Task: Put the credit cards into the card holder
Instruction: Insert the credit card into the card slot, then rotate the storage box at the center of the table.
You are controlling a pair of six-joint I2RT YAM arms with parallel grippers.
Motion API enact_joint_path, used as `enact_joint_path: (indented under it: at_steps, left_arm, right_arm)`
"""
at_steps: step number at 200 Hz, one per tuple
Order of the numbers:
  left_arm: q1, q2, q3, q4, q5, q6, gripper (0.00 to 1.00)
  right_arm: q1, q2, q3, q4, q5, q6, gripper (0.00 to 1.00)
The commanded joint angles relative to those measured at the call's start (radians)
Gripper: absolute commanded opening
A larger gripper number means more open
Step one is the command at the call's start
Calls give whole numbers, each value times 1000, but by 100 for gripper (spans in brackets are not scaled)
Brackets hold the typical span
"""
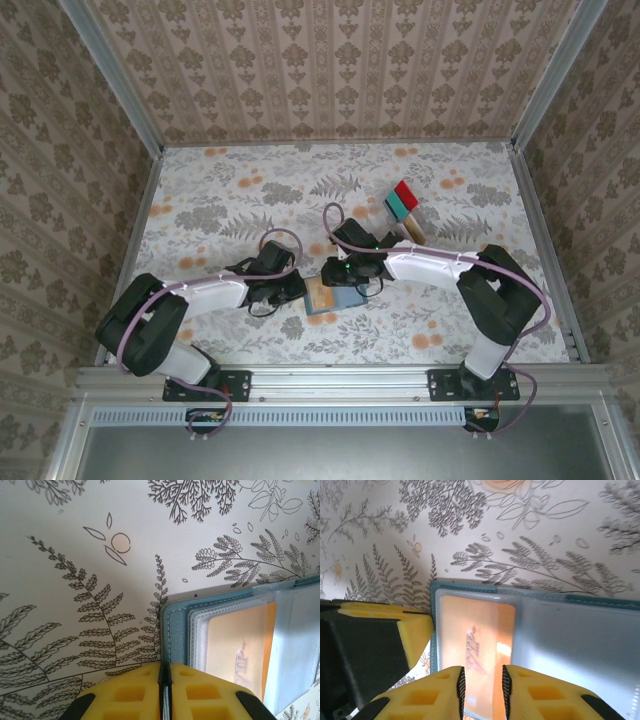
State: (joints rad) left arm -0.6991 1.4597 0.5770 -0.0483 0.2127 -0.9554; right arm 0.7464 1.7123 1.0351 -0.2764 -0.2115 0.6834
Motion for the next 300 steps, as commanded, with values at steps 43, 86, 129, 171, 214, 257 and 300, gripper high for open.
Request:
enact_joint_path:
  at_steps: [43,86,129,171,214,257,300]
  left_arm:
    - [-5,-17,23,-55,-2,30,14]
    - [-8,-14,30,-63,2,35,14]
    - [-8,-23,42,-106,-27,38,15]
    - [-3,-88,67,-201,-94,54,23]
    - [1,-167,139,-285,-160,80,29]
    - [4,-153,223,-240,-145,92,37]
    - [-15,-91,294,-235,-101,104,39]
  right_arm:
    - [6,93,-27,43,-77,34,27]
    - [27,110,-6,57,-122,29,20]
    - [27,83,24,-63,-31,5,23]
    - [-19,-46,17,-187,83,-48,26]
    - [-57,-310,-1,-291,409,-81,40]
    - [-346,-361,67,-355,401,-190,51]
    - [-644,-205,169,-327,83,-195,59]
